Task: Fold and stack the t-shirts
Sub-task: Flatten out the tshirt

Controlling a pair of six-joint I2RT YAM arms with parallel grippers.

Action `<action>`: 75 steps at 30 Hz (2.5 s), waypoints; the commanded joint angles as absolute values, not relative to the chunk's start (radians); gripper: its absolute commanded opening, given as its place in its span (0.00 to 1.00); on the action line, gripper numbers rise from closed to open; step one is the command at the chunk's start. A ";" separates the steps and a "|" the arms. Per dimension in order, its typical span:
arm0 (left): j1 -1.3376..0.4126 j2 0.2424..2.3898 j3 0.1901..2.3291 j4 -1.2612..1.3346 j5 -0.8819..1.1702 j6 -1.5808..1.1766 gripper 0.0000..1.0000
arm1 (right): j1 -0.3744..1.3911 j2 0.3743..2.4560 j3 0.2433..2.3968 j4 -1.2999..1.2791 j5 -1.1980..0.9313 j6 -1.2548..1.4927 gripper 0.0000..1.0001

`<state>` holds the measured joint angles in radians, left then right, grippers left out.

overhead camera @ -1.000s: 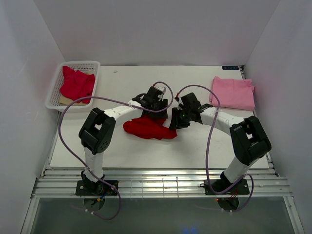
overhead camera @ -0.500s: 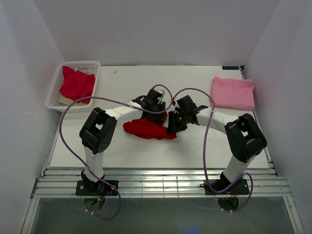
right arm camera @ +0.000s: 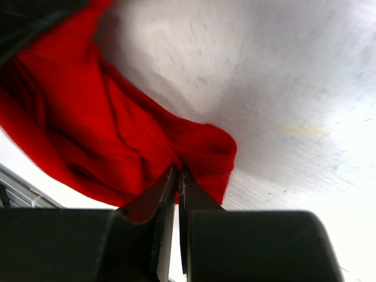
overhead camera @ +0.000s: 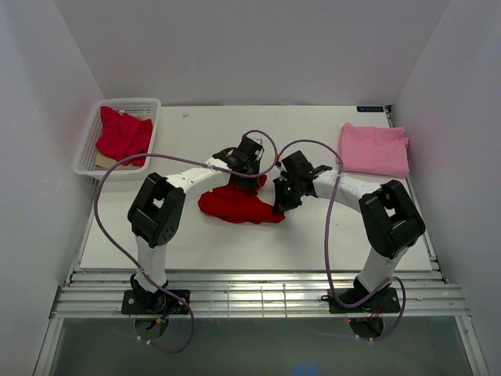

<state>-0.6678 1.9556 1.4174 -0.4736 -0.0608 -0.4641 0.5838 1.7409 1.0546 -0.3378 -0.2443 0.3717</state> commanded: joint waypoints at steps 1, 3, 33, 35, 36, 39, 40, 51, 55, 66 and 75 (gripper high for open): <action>-0.615 1.832 1.630 -0.584 -0.189 -0.480 0.00 | 0.557 1.660 1.233 -0.473 -0.131 0.310 0.08; -0.517 1.792 1.722 -0.620 -0.195 -0.501 0.00 | 0.499 1.652 1.384 -0.537 -0.115 0.293 0.08; -0.459 1.336 0.839 -0.575 -0.033 -0.698 0.55 | 0.393 1.235 0.871 -0.650 -0.120 0.295 0.32; -0.460 1.350 0.908 -0.563 -0.037 -0.693 0.56 | 0.393 1.262 0.923 -0.634 -0.106 0.287 0.39; -0.460 1.368 0.935 -0.554 -0.034 -0.687 0.56 | 0.393 1.281 0.948 -0.621 -0.103 0.275 0.41; -0.469 1.482 1.038 -0.525 -0.015 -0.676 0.56 | 0.393 1.388 1.057 -0.604 -0.107 0.268 0.42; -0.471 1.511 1.061 -0.511 -0.002 -0.676 0.56 | 0.393 1.422 1.081 -0.600 -0.100 0.270 0.42; -0.549 1.729 1.215 -0.471 0.058 -0.650 0.58 | 0.388 1.667 1.167 -0.552 0.026 0.275 0.41; -0.577 1.726 1.200 -0.469 0.020 -0.632 0.61 | 0.382 1.698 1.154 -0.514 0.029 0.259 0.41; -0.578 1.692 1.097 -0.494 -0.112 -0.612 0.54 | 0.362 1.801 1.223 -0.508 0.035 0.230 0.39; -0.578 1.426 0.973 -0.701 -0.400 -0.777 0.00 | 0.342 1.816 1.215 -0.499 0.032 0.232 0.39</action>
<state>-0.5751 1.6035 0.9936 -0.5774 -0.2382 -0.6949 0.3523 1.8065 1.1820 -0.5194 0.0235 0.2424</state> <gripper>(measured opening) 0.023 0.390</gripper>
